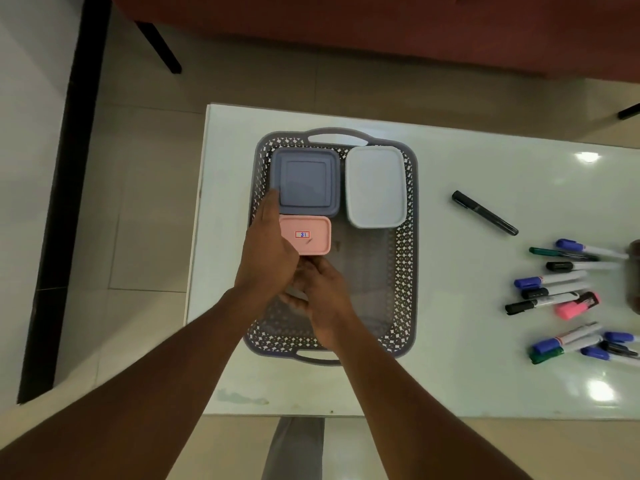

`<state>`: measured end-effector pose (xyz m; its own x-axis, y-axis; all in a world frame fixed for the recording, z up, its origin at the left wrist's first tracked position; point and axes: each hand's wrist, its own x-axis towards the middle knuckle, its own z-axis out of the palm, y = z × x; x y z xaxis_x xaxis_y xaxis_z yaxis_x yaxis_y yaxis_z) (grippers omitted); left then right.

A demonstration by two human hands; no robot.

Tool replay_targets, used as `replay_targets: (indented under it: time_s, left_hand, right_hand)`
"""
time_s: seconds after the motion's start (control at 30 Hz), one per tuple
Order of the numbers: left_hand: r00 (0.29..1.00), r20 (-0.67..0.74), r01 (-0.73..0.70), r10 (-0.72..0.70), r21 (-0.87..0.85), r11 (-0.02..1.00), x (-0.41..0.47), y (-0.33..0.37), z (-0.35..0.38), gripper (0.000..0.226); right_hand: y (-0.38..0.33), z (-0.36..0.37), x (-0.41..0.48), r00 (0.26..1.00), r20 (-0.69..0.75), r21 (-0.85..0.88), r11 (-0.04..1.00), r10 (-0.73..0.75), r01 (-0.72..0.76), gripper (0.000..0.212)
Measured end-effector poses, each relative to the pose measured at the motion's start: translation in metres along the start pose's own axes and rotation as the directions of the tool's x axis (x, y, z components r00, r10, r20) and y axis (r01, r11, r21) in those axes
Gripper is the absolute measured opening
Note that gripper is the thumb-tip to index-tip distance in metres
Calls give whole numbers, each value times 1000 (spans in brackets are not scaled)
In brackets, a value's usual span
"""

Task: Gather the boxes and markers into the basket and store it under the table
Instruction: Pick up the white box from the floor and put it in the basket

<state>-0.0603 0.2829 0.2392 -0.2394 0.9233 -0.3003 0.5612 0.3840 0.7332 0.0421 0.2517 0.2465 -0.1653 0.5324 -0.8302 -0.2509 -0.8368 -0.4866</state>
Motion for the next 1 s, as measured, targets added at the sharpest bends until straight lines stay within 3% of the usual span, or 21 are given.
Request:
replay_targets:
  time_s: [0.2, 0.27, 0.3, 0.33, 0.4, 0.47, 0.5, 0.63, 0.7, 0.83, 1.0]
  left_hand:
    - [1000, 15, 23, -23, -8, 1000, 0, 0, 5, 81]
    - [998, -18, -52, 54, 81, 995, -5, 5, 7, 77]
    - [994, -41, -95, 101, 134, 986, -8, 7, 8, 74]
    - [988, -65, -128, 141, 175, 976, -12, 10, 8, 70]
    - [980, -89, -155, 179, 226, 962, -18, 15, 10, 64]
    - [977, -58, -180, 204, 283, 942, -23, 14, 13, 62]
    - [975, -18, -203, 221, 327, 923, -24, 12, 15, 63]
    - [956, 165, -292, 242, 510, 809, -27, 1, 22, 70]
    - [953, 191, -303, 235, 566, 767, -25, -3, 22, 75]
    - [934, 251, -356, 253, 625, 695, -19, -10, 18, 83]
    - [925, 259, -380, 279, 619, 688, -22, -8, 17, 79]
  right_hand:
    - [2, 0, 2, 992, 124, -120, 993, 32, -17, 29]
    - [5, 2, 6, 998, -21, -252, 967, -53, 46, 27]
    - [3, 3, 7, 974, -169, -338, 937, -154, 89, 26]
    - [-1, 0, 8, 906, -331, -404, 908, -262, 115, 25]
    - [-19, -10, 0, 681, -558, -504, 846, -474, 175, 26]
    - [-41, -24, -7, 519, -463, -693, 659, -718, 293, 42]
    - [-52, -31, -9, 512, -365, -781, 555, -778, 285, 52]
    - [-67, -38, 3, 765, -128, -972, 234, -631, 30, 74]
    - [-67, -33, 7, 776, -56, -991, 128, -628, 32, 72]
    - [-65, -24, 10, 782, -49, -988, 144, -621, 53, 73]
    - [-64, -21, 5, 792, -48, -981, 180, -609, 79, 74]
